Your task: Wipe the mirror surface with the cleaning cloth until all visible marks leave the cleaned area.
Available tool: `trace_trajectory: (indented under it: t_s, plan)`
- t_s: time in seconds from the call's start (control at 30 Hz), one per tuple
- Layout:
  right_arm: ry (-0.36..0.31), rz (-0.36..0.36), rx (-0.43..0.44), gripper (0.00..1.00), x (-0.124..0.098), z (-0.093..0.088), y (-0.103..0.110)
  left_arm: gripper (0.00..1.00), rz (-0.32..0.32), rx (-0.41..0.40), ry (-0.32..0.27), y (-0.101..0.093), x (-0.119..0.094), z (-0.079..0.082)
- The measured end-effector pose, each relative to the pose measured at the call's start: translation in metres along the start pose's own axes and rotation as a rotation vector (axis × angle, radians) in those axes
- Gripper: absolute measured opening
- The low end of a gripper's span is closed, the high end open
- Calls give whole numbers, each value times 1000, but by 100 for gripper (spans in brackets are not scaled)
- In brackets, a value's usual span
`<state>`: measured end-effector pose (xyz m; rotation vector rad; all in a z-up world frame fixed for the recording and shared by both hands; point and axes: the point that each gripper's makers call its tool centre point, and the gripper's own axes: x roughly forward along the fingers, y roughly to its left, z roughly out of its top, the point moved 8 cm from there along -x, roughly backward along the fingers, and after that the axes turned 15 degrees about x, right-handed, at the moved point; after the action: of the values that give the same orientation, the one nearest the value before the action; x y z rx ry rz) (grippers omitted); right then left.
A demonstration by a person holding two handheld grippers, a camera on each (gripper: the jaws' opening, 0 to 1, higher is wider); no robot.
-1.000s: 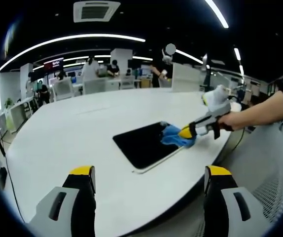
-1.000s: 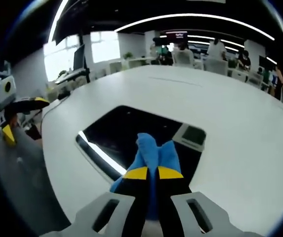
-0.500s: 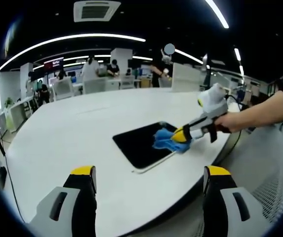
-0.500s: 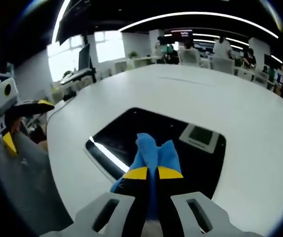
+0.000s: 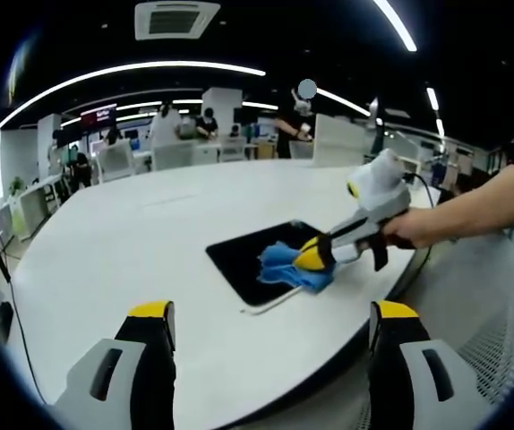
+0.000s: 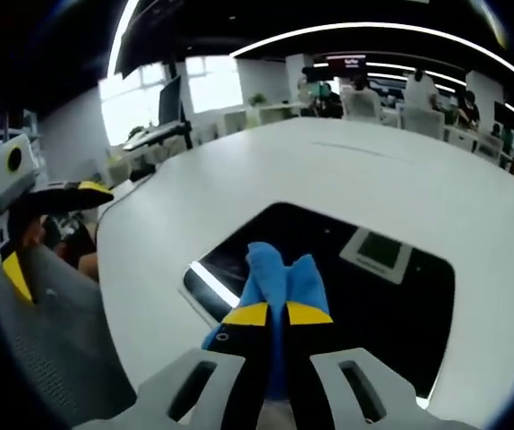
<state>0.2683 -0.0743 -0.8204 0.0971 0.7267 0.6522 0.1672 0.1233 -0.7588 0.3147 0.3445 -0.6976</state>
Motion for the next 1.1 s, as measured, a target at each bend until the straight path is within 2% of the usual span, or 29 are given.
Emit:
trace_trajectory:
  t_s: [0.47, 1.1]
  plan:
    - [5, 14, -6, 0, 8, 3, 9, 90, -6, 2, -2, 0, 1, 0]
    - [18, 25, -26, 0, 28, 8, 34, 90, 0, 0, 2, 1, 1, 0]
